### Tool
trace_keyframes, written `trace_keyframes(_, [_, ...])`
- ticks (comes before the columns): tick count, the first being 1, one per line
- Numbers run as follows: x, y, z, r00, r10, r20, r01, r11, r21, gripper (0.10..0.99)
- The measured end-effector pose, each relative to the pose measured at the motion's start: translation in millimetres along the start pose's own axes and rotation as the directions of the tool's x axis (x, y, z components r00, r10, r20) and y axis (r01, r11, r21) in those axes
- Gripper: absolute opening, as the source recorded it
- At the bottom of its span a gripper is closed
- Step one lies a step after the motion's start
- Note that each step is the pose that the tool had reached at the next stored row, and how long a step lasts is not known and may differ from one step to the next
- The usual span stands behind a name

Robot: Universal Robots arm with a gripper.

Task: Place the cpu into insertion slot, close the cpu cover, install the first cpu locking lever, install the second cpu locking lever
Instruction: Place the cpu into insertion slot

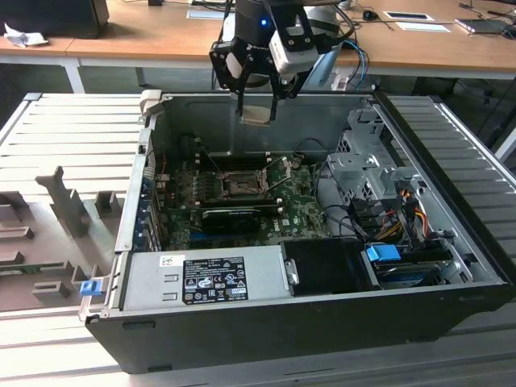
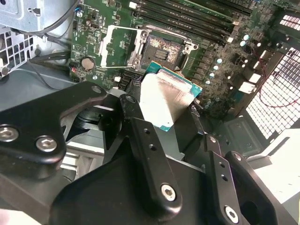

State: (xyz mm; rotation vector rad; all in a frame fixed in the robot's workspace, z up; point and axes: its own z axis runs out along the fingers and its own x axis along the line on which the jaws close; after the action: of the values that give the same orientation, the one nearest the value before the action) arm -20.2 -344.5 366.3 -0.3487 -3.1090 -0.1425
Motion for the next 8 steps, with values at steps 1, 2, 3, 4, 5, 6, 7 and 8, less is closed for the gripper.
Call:
trace_keyframes(1, [0.0,0.0,0.0,1.0000,0.002,0.0002,-0.002,1.0000,0.000,0.529])
trace_keyframes(2, [0.0,0.0,0.0,1.0000,0.004,0.0004,-0.004,1.0000,0.000,0.529])
trace_keyframes(3, [0.0,0.0,0.0,1.0000,0.006,0.0005,-0.006,1.0000,0.000,0.529])
trace_keyframes(4, [0.0,0.0,0.1,1.0000,0.009,0.0008,-0.009,1.0000,0.000,0.529])
trace_keyframes(5, [0.0,0.0,0.1,0.9999,0.011,0.0011,-0.011,0.9999,0.000,0.529])
trace_keyframes(6, [0.0,0.0,0.1,0.9999,0.013,0.0012,-0.013,0.9999,0.000,0.529])
trace_keyframes(7, [0.0,0.0,0.1,0.9999,0.015,0.0013,-0.015,0.9999,0.000,0.529])
trace_keyframes(8, [0.0,0.0,0.2,0.9999,0.017,0.0016,-0.017,0.9999,0.000,0.529])
